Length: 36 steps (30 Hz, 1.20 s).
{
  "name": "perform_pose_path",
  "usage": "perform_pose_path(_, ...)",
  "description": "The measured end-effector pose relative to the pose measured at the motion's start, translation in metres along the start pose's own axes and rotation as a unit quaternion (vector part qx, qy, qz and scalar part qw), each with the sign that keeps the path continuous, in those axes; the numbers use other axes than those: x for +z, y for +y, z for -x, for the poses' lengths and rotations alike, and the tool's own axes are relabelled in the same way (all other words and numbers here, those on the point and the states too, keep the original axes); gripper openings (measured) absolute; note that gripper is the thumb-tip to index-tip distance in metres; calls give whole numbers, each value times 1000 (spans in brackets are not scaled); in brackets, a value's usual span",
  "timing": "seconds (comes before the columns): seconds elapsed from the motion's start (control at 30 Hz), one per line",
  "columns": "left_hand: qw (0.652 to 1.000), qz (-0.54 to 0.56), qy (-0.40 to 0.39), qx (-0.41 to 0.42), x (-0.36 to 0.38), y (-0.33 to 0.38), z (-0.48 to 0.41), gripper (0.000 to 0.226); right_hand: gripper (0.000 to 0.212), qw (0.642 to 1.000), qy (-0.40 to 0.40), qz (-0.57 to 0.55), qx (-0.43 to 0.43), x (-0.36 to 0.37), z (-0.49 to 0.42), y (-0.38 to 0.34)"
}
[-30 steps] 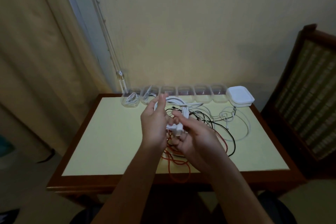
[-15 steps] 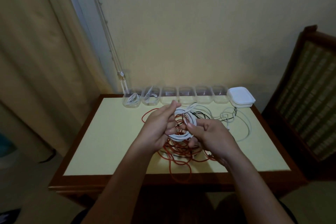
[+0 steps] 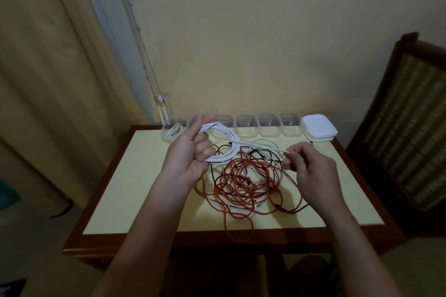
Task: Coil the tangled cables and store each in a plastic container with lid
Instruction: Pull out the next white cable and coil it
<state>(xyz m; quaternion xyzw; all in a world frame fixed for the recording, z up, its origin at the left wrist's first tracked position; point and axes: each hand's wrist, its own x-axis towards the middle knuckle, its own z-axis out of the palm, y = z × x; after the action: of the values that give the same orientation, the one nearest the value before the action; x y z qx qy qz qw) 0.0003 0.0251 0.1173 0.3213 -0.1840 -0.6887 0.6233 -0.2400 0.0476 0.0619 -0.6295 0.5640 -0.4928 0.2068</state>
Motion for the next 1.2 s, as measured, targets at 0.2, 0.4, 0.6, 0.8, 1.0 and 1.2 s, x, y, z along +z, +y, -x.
perform_pose_path(0.2,999,30,15,-13,10,1,3,17,8,994,58,37,-89,1,9,0)
perform_pose_path(0.4,1000,5,6,12,13,-6,5,16,7,981,54,74,-169,15,29,11)
perform_pose_path(0.6,999,38,3,-31,18,-14,8,14,7,979,52,89,-173,31,36,3)
perform_pose_path(0.8,988,123,-23,-92,19,-29,8,15,7,916,77,-328,218,39,24,-29)
perform_pose_path(1.0,977,178,-35,-113,23,-36,10,28,13,740,24,-595,314,54,24,-54)
perform_pose_path(1.2,995,67,8,-72,21,-35,12,51,26,746,-91,-591,293,58,25,-60)
